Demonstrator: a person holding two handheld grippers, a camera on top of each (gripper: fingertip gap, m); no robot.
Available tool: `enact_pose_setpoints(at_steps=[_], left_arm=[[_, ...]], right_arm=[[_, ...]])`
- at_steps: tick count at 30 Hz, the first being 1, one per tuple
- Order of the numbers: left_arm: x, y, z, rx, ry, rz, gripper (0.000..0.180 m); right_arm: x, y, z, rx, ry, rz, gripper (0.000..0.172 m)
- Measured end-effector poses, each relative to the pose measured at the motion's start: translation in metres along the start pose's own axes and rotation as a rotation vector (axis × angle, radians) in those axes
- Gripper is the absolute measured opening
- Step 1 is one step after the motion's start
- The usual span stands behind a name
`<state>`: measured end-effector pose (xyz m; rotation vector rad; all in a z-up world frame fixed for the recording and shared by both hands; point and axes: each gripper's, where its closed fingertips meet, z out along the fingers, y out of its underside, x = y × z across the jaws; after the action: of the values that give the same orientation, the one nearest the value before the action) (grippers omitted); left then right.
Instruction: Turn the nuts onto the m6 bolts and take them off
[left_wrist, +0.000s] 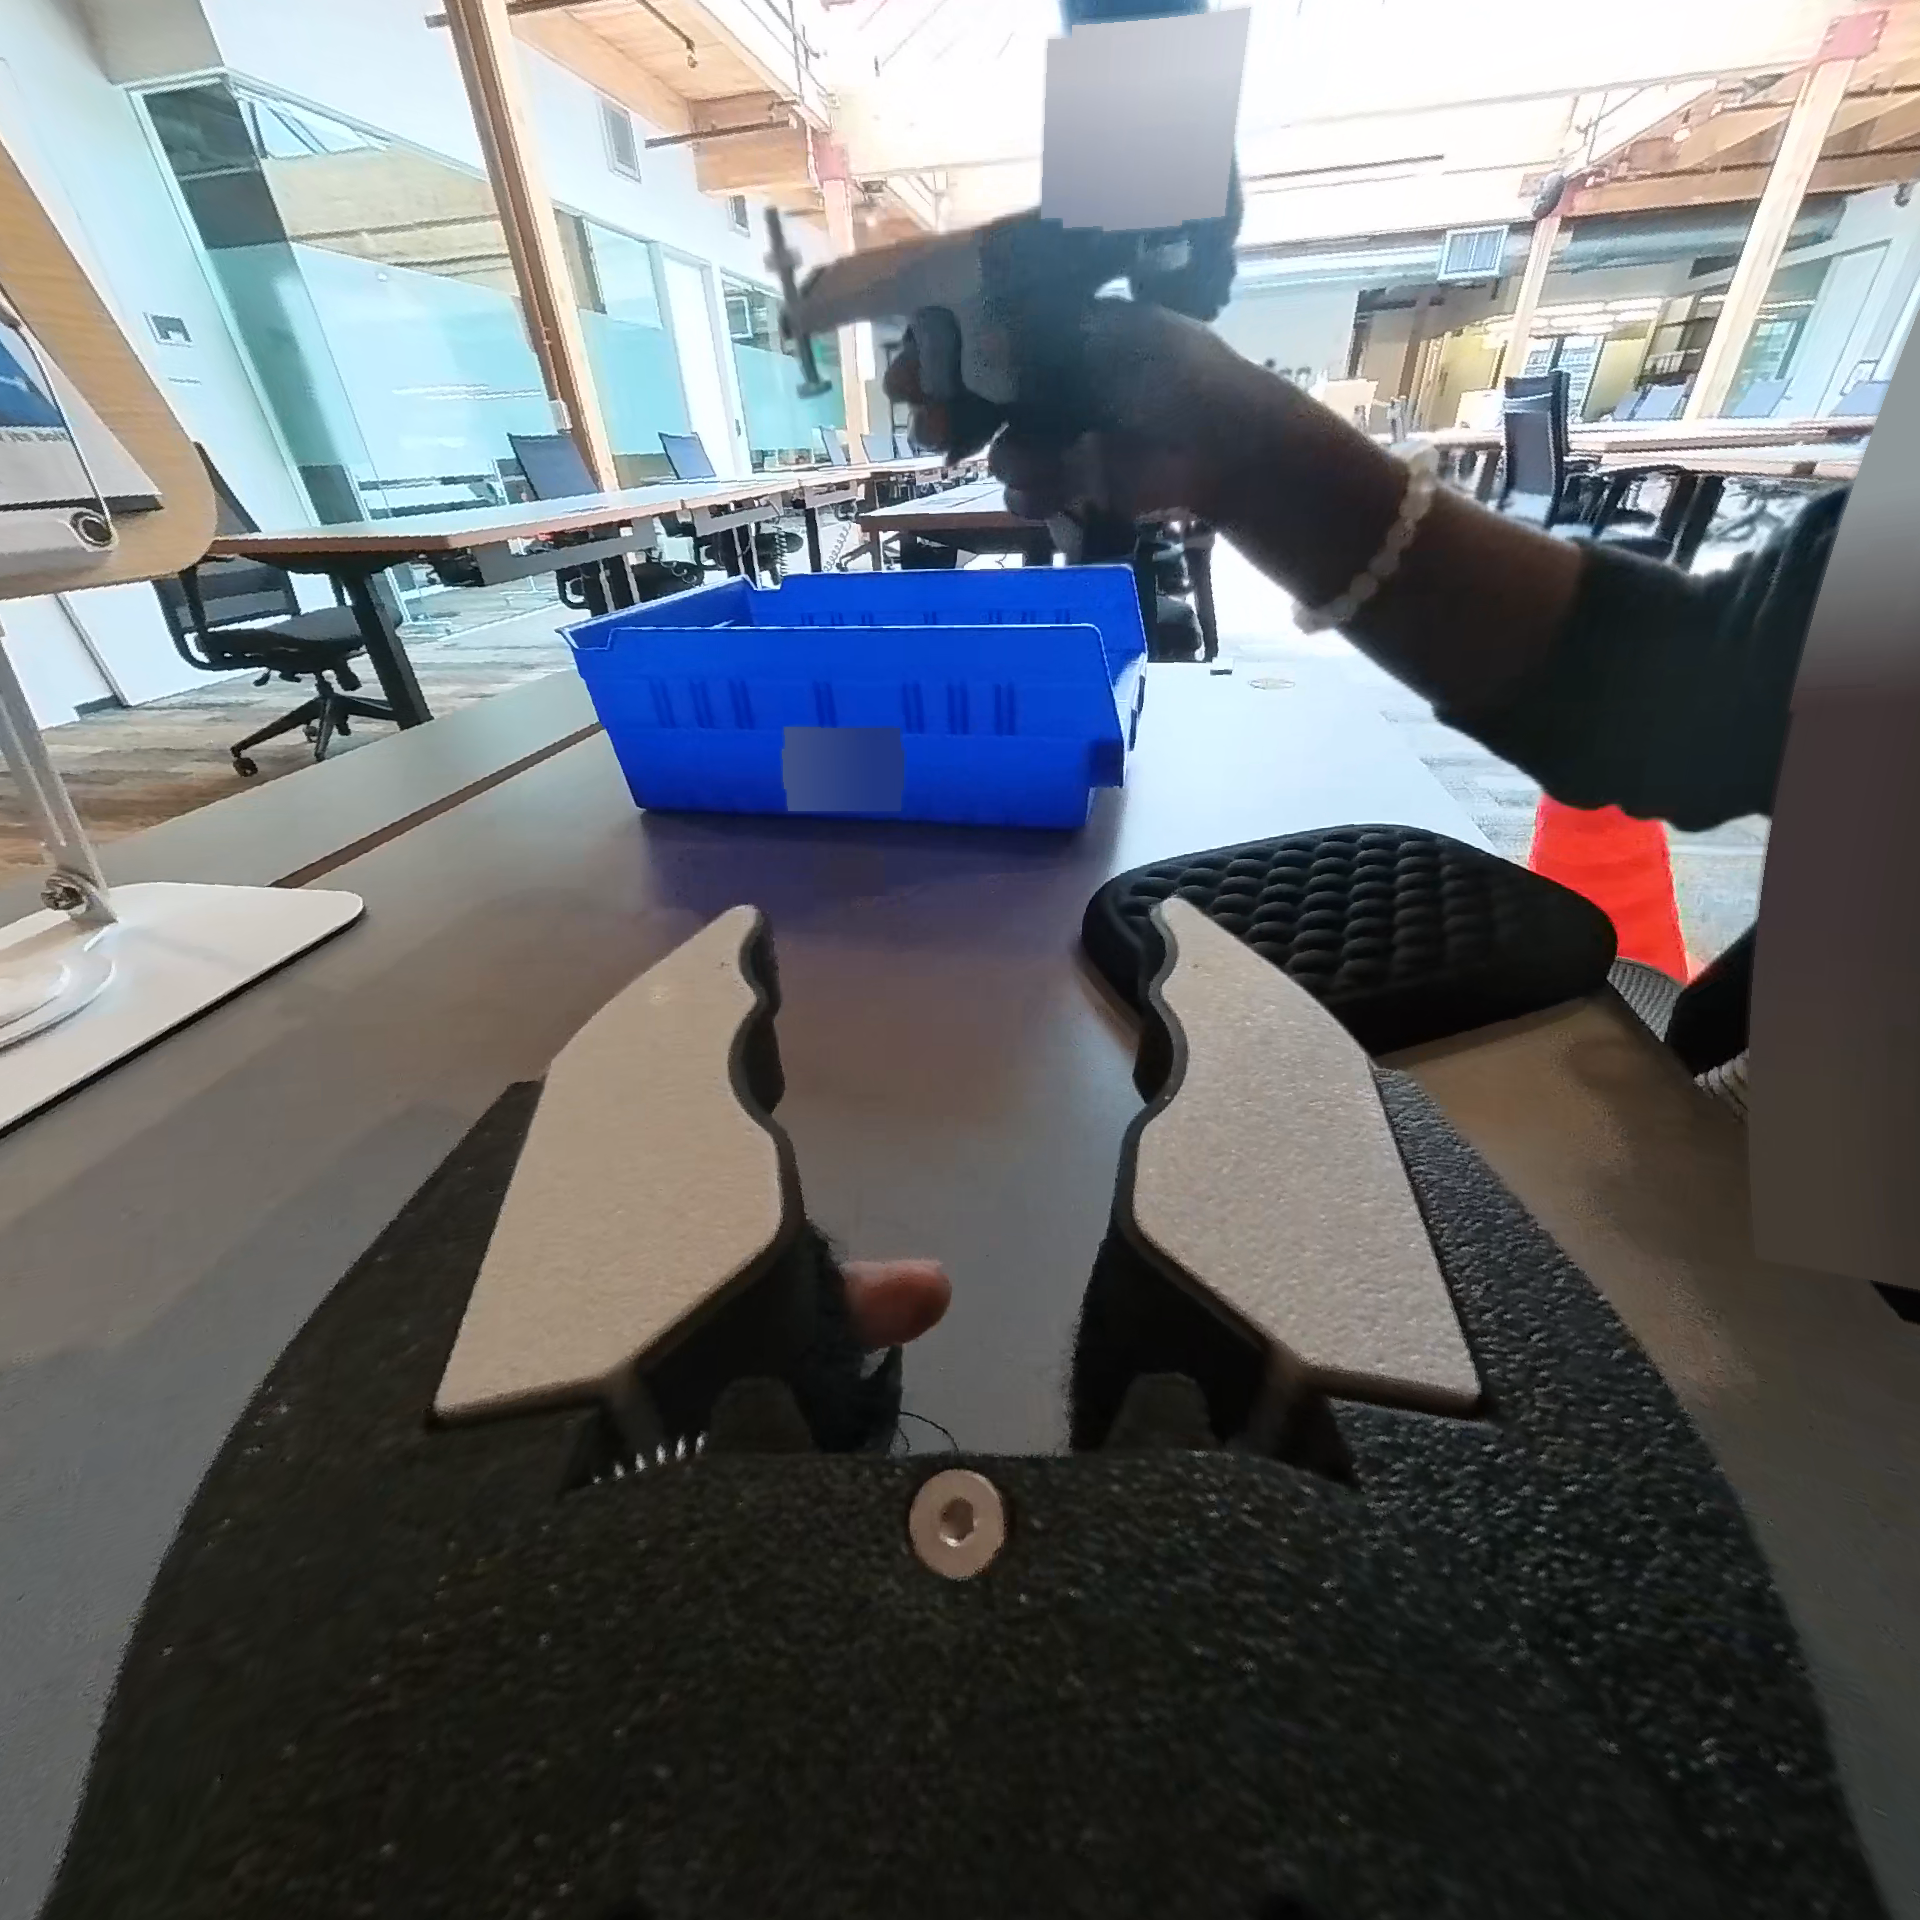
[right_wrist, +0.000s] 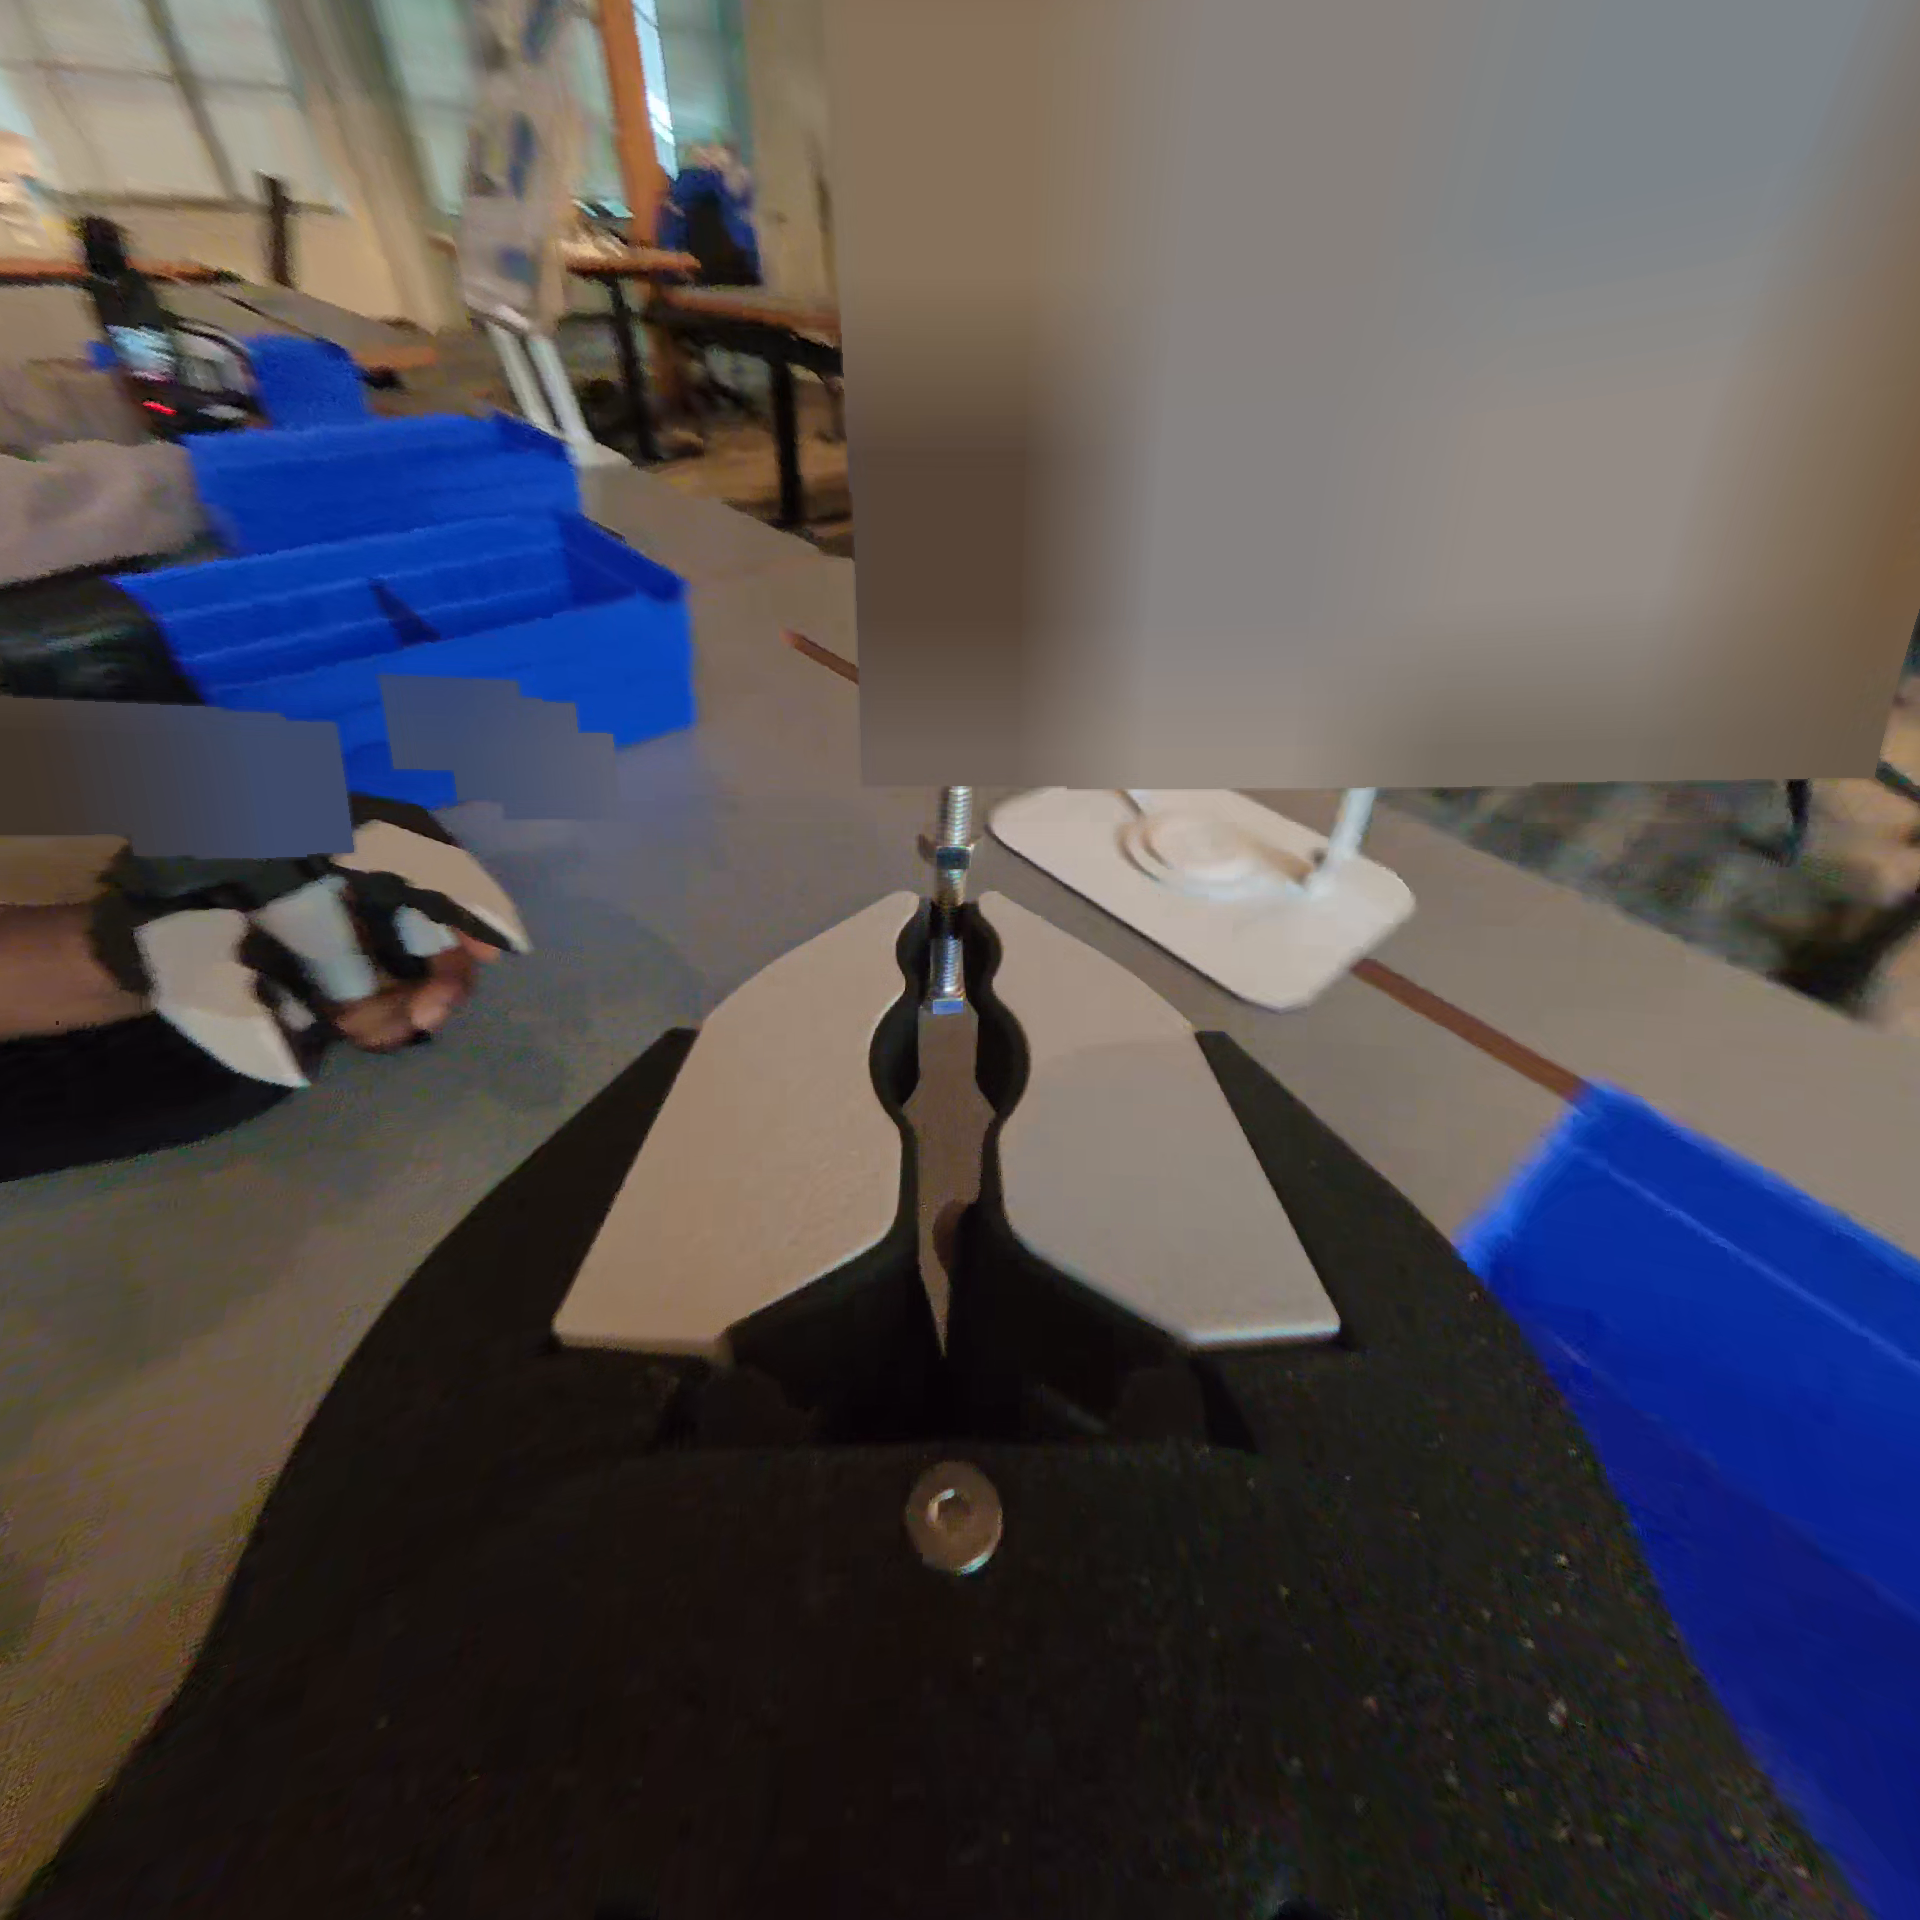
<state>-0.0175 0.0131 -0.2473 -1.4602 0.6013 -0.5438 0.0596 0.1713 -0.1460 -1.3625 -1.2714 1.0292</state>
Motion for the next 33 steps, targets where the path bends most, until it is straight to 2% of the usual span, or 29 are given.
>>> enact_pose_setpoints(at_steps=[7,9,11,15,25,33], left_arm=[[0.003,0.001,0.000,-0.005,0.011,0.012,0.055],[0.003,-0.001,0.000,0.012,0.008,0.013,0.059],[0.006,-0.004,0.001,0.039,0.016,0.027,0.073],[0.012,-0.005,0.003,0.052,0.027,0.083,0.076],[0.012,-0.005,0.003,0.047,0.016,0.097,0.073],[0.012,-0.007,0.002,0.053,0.015,0.105,0.072]], right_arm=[[0.099,0.062,-0.031,-0.339,0.190,0.231,0.005],[0.115,0.082,-0.033,-0.433,0.214,0.284,0.005],[0.130,0.101,-0.035,-0.522,0.252,0.311,0.005],[0.148,0.131,-0.033,-0.649,0.288,0.360,0.005],[0.178,0.185,-0.025,-0.903,0.347,0.489,0.005],[0.184,0.205,-0.020,-0.950,0.357,0.543,0.005]])
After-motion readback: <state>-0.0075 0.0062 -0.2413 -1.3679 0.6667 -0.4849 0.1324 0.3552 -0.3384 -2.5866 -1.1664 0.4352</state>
